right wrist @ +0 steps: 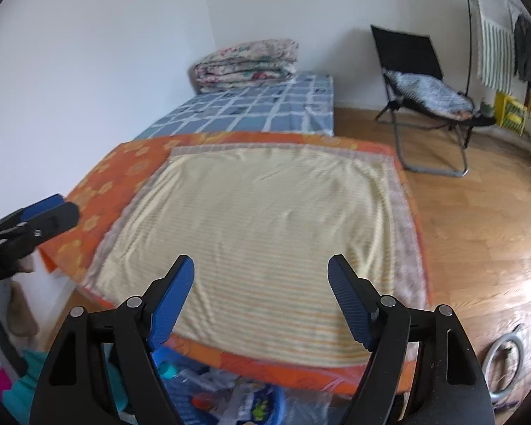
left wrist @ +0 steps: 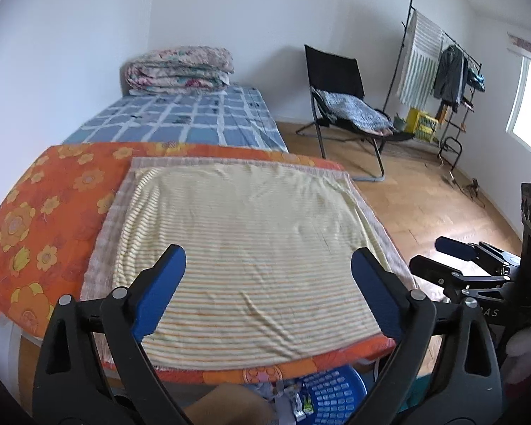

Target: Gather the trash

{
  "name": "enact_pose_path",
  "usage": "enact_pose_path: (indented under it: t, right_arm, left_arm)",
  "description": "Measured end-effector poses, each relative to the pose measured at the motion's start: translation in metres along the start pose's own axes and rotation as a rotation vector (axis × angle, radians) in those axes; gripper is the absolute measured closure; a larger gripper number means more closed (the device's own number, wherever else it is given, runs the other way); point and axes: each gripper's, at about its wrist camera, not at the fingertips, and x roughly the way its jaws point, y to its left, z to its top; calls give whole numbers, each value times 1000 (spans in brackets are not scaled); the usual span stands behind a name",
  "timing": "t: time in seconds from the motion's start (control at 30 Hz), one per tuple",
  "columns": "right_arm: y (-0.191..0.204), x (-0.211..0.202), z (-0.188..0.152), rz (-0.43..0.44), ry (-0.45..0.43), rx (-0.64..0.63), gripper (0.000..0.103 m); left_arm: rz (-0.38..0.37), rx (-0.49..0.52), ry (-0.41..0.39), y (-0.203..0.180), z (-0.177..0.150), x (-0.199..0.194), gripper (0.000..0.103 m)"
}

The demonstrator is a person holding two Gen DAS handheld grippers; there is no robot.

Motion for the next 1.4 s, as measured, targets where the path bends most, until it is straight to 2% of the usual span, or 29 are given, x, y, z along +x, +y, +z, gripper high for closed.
enact_pose_path:
  t: [0.1,0.17,0.27,0.5,0.73,1.4]
  right_arm:
    - [1,3,4,-12,-13,-5,25]
    - [2,8,7,22,-2,1,25]
    - [6,11,9,67,6,3,25]
    - [15,19,8,87,17,-19,25]
    - [16,23,5,90,36,-19,25]
    - [10,23,1,64,50,4,25]
  left_arm:
    - [2,-11,-11,4,3,1,1]
    - [8,-35,-24,6,3,2,1]
    - [-4,-63,-2,10,3,6,1]
    - [18,-51,-18,9,1,4,1]
    - [35,-40,5,10,-6,6,1]
    - [50,-29,0,12,-7,6,1]
